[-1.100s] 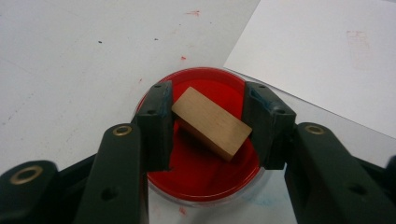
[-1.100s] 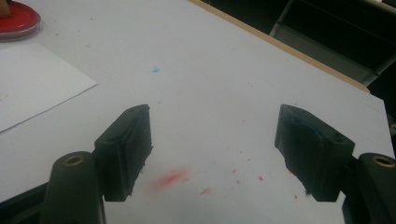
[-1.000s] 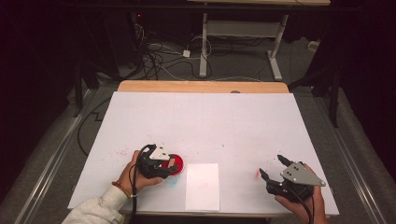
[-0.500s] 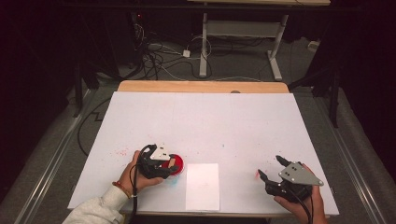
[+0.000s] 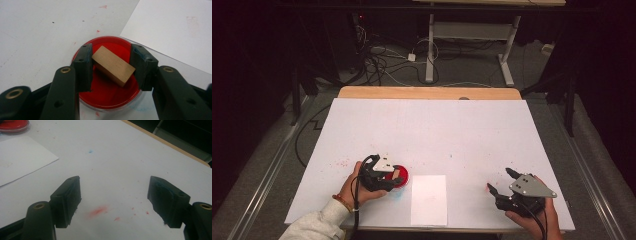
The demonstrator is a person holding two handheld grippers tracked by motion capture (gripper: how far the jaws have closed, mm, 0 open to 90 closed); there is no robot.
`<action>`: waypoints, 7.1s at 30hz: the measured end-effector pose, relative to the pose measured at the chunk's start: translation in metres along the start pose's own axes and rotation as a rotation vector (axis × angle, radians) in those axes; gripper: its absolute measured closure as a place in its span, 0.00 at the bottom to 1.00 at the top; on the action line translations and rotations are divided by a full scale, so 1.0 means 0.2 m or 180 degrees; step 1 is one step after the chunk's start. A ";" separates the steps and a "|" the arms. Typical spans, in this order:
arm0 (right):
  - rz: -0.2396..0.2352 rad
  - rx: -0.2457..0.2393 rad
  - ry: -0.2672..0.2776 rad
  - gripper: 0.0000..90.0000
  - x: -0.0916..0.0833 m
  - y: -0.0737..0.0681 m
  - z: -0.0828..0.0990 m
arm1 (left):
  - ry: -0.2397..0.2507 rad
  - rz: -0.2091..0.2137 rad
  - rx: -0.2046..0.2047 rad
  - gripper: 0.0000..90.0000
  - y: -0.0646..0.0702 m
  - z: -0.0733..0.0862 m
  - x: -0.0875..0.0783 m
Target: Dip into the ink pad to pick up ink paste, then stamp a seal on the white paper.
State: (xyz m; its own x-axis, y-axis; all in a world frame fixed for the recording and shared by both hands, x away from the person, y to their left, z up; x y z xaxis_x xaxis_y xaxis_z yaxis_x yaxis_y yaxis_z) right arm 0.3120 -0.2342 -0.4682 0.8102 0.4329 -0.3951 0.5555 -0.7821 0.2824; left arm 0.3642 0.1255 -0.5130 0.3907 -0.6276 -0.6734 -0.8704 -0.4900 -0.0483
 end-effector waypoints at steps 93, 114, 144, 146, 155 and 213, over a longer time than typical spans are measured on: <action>-0.0043 -0.0089 -0.0015 0.30 0.03 -0.01 -0.01 | 0.0569 0.0475 0.0416 0.60 0.37 -0.27 -0.02; -0.0092 -0.0118 -0.0069 0.29 0.04 -0.02 0.00 | 0.0256 0.0498 0.0416 0.60 0.40 -0.18 0.21; -0.0096 -0.0108 -0.0074 0.29 0.03 -0.02 0.01 | 0.0230 0.0532 0.0414 0.60 0.41 -0.14 0.25; -0.0103 -0.0120 -0.0079 0.29 0.03 -0.02 0.01 | 0.0240 0.0532 0.0402 0.60 0.41 -0.14 0.25; -0.0122 -0.0128 -0.0090 0.29 0.03 -0.02 0.01 | 0.0232 0.0533 0.0400 0.60 0.41 -0.14 0.25; -0.0199 -0.0149 -0.0090 0.29 0.06 -0.03 0.00 | 0.0614 0.0156 0.0146 0.60 0.17 -0.20 -0.06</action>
State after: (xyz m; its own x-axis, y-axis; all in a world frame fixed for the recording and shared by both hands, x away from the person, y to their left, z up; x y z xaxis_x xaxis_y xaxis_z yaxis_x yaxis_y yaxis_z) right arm 0.3180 -0.2251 -0.4737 0.7684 0.4668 -0.4377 0.6136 -0.7317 0.2968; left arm 0.3417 0.0920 -0.4768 0.3939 -0.7565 -0.5221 -0.9008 -0.4307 -0.0555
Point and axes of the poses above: each handheld gripper's, and its own axes: x roughly forward along the jaws, z roughly out of its underside, y roughly to its right, the point moved 6 cm from there along x, roughly forward along the jaws, and after that the axes turned 7 degrees about y, right-handed, at the moved point
